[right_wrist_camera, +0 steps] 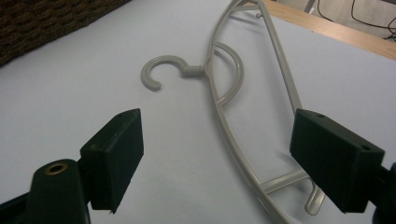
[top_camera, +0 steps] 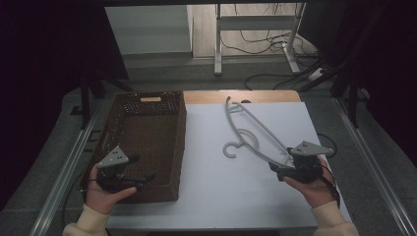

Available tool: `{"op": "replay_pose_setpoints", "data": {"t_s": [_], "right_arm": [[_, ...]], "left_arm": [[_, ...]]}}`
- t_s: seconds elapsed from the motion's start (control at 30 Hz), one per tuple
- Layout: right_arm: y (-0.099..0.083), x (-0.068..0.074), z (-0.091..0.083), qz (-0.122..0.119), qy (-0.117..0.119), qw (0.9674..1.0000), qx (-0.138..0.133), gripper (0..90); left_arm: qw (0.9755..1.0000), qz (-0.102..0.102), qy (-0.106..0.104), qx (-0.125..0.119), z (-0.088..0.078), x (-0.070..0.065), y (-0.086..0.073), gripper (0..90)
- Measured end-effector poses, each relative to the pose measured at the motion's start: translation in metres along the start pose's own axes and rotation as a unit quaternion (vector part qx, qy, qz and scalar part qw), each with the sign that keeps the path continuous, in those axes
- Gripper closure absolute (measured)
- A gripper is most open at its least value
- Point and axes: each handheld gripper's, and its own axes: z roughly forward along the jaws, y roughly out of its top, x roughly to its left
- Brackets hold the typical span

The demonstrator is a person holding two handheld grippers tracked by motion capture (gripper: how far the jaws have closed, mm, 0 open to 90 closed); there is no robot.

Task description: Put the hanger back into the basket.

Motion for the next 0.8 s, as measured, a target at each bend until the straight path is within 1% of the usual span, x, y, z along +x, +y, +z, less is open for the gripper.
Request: {"op": "replay_pose_setpoints", "data": {"t_s": [0.13, 0.33, 0.47, 0.6, 0.8], "right_arm": [[0.004, 0.002, 0.007, -0.008, -0.002, 0.9999, 0.014, 18.6], [0.008, 0.002, 0.008, -0.009, -0.001, 0.9998, 0.018, 20.4], [0.012, 0.001, 0.011, -0.006, -0.003, 0.9998, 0.02, 21.7], [0.02, 0.0, 0.017, -0.006, -0.013, 0.9995, 0.027, 23.1], [0.031, -0.006, 0.028, 0.005, -0.017, 0.9994, 0.031, 25.3]], "left_arm": [[1.0, 0.003, 0.001, 0.0, 0.0, -0.001, 0.0, 15.0], [1.0, 0.0, 0.002, 0.0, -0.001, 0.0, 0.0, 15.0], [1.0, 0.0, 0.001, 0.003, 0.0, -0.001, 0.0, 15.0], [1.0, -0.001, 0.002, 0.001, 0.0, 0.0, 0.0, 15.0], [1.0, -0.003, 0.003, -0.002, -0.003, 0.001, 0.001, 15.0]]}}
